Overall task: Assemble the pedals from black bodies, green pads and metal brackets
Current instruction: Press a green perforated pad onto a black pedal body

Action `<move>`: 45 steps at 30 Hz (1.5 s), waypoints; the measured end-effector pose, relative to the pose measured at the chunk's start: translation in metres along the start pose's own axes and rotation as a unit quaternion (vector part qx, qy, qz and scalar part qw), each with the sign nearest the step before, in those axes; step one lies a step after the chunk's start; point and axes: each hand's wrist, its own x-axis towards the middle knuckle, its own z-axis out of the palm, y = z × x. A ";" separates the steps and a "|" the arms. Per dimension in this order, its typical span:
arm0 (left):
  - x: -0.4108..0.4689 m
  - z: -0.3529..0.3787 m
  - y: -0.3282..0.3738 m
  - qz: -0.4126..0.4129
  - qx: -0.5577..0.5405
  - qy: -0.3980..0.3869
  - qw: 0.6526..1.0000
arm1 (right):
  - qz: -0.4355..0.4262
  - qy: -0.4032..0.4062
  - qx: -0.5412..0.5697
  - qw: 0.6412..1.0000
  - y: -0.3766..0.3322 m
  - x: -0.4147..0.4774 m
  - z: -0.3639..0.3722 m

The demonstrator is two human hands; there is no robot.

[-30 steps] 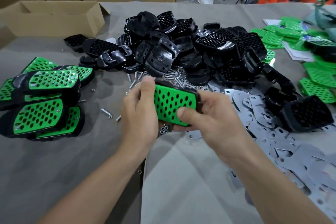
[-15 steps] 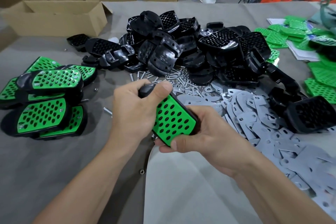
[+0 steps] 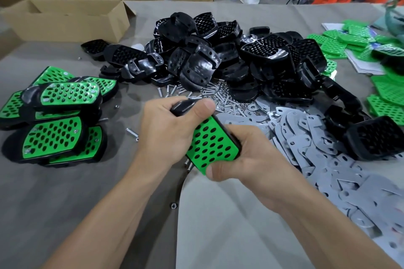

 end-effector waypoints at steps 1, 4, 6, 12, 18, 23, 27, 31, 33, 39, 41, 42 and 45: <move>0.001 0.000 0.001 0.005 0.014 0.008 1.000 | -0.008 0.018 -0.015 1.000 0.000 0.001 0.000; 0.002 0.001 0.000 0.026 0.049 0.009 0.998 | -0.022 0.006 -0.006 1.000 -0.003 0.002 -0.006; -0.001 0.002 -0.003 0.035 0.061 0.003 0.997 | -0.020 -0.023 0.019 0.999 -0.003 0.001 -0.011; 0.000 0.001 -0.008 -0.028 -0.042 -0.106 0.993 | -0.015 -0.001 0.105 0.994 -0.001 0.004 -0.017; -0.002 -0.001 -0.011 -0.089 -0.112 -0.125 0.982 | -0.014 0.009 0.077 0.997 0.002 0.004 -0.020; -0.003 0.000 -0.010 -0.108 -0.125 -0.081 0.983 | 0.006 -0.093 0.080 0.992 -0.001 0.003 -0.029; -0.005 0.002 -0.008 -0.101 -0.136 -0.090 0.982 | -0.017 -0.067 0.101 0.993 0.002 0.002 -0.029; -0.004 0.007 -0.005 -0.143 -0.151 -0.061 0.976 | -0.040 -0.039 0.113 0.992 0.004 0.006 -0.021; -0.007 0.010 -0.006 -0.188 -0.182 -0.056 0.964 | -0.034 -0.009 0.121 0.992 0.005 0.010 -0.018; -0.006 0.004 -0.002 -0.234 -0.214 -0.065 0.946 | 0.007 0.063 0.054 0.997 0.007 0.014 -0.010; -0.001 -0.002 -0.002 -0.242 -0.221 -0.033 0.944 | 0.006 0.143 -0.019 0.989 0.003 0.016 -0.016; 0.002 -0.006 -0.003 -0.250 -0.230 -0.009 0.940 | -0.012 0.197 -0.065 0.978 -0.001 0.019 -0.024; 0.010 -0.015 -0.006 -0.274 -0.246 0.039 0.929 | -0.053 0.280 -0.274 0.918 -0.017 0.032 -0.051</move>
